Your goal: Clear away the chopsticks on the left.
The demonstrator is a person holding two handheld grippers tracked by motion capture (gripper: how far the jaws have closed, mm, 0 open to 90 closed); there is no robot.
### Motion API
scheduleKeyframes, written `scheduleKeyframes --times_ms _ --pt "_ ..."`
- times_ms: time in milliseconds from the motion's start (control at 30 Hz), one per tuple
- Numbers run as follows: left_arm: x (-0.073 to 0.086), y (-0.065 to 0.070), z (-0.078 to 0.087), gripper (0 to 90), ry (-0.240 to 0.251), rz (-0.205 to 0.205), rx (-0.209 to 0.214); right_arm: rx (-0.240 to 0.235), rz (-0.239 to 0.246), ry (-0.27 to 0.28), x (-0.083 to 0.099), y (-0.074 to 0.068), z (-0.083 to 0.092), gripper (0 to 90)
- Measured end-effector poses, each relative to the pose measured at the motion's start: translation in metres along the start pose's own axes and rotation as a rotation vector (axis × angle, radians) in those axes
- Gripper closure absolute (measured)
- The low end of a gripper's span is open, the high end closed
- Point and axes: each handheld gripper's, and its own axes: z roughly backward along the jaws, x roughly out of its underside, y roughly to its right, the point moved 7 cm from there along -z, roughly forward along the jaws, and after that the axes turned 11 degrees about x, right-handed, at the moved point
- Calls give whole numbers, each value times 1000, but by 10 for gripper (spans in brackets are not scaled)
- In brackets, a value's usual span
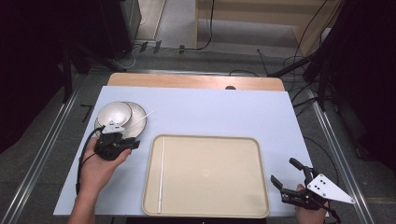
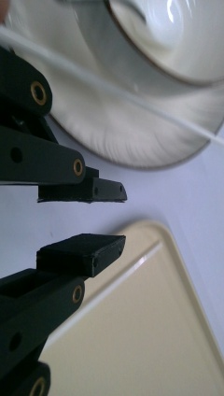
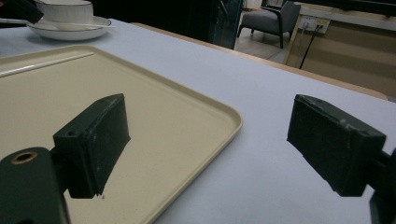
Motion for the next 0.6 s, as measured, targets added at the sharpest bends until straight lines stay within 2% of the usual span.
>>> scheduleKeyframes --times_ms 133,167,333,367,400,467,500,600 --pt "3 -10 6 740 8 9 -22 1 2 2 0 0 0 133" --pt "3 -11 9 769 13 11 -25 1 2 1 0 -1 0 132" --pt "3 -6 8 854 14 11 -4 -1 1 -2 0 -1 -1 132" --pt "2 -4 7 900 12 20 -6 -1 2 -1 0 -1 -1 132" --pt "2 -4 7 900 12 20 -6 -1 2 -1 0 -1 -1 132" --pt "2 -5 7 900 11 22 -14 1 4 1 0 0 0 132" --pt "3 -9 10 900 14 27 -38 2 4 1 0 0 0 132" --pt "3 -14 14 900 23 34 -58 2 -1 2 0 0 1 132"
